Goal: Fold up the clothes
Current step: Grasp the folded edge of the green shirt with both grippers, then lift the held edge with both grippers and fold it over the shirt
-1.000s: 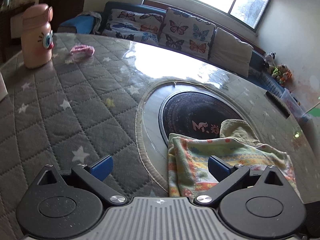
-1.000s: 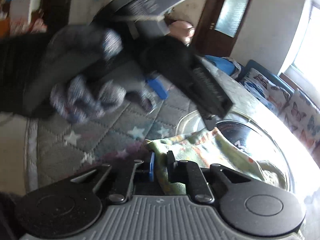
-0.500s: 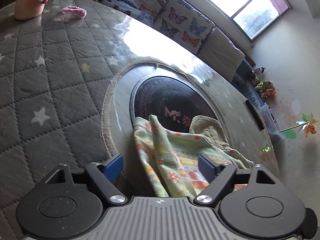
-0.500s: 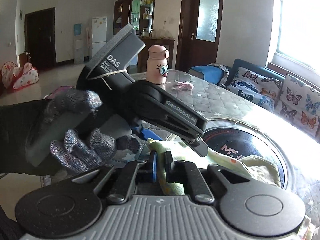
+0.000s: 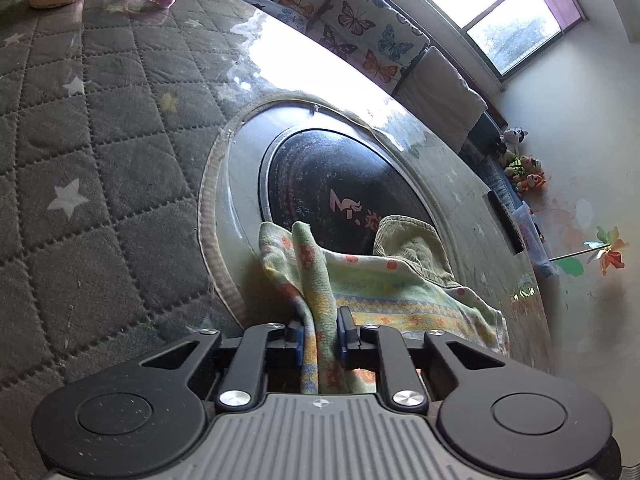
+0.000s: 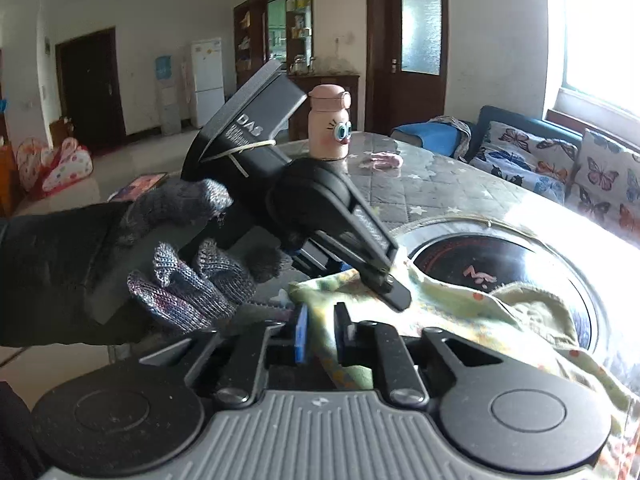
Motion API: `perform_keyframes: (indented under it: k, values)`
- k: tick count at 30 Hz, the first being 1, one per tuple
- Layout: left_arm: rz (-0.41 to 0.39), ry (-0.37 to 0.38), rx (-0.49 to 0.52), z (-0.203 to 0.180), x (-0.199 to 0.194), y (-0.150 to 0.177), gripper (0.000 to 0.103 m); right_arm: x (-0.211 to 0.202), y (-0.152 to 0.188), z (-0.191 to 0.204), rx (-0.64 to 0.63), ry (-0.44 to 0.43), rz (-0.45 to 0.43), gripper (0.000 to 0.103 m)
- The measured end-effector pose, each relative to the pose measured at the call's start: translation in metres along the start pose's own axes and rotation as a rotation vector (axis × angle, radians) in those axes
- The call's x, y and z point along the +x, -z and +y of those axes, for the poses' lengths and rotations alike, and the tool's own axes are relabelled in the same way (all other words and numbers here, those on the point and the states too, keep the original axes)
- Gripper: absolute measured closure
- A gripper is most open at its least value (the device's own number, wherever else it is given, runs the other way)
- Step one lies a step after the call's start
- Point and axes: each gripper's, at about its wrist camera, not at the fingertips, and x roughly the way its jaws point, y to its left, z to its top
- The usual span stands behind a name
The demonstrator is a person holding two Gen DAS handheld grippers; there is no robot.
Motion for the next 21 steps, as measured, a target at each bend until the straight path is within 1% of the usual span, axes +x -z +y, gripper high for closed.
perform_keyframes:
  k: [3, 7, 8, 9, 12, 14, 17, 21]
  values:
    - [-0.002, 0.003, 0.004, 0.0, 0.0, 0.0, 0.088, -0.013, 0.007, -0.015, 0.062, 0.048, 0.001, 0.09]
    - [-0.007, -0.001, 0.02, -0.001, 0.001, 0.001, 0.088, -0.014, 0.011, -0.06, 0.165, 0.179, 0.013, 0.089]
    - [-0.008, -0.002, 0.023, -0.001, 0.001, 0.001, 0.088, -0.014, 0.011, -0.067, 0.181, 0.199, 0.016, 0.089]
    - [-0.008, -0.002, 0.025, -0.001, 0.002, 0.001, 0.088, -0.012, 0.014, -0.083, 0.223, 0.245, 0.022, 0.089]
    - [-0.009, -0.005, 0.027, -0.002, 0.003, 0.001, 0.088, -0.012, 0.025, -0.117, 0.323, 0.307, 0.019, 0.089]
    - [-0.01, -0.006, 0.03, -0.002, 0.003, 0.002, 0.088, -0.008, 0.028, -0.133, 0.365, 0.317, 0.02, 0.089]
    - [-0.01, -0.007, 0.038, -0.003, 0.003, 0.002, 0.088, 0.005, 0.033, -0.154, 0.388, 0.34, 0.038, 0.089]
    - [-0.01, -0.008, 0.047, -0.003, 0.003, 0.002, 0.088, 0.01, 0.039, -0.164, 0.403, 0.378, 0.058, 0.09]
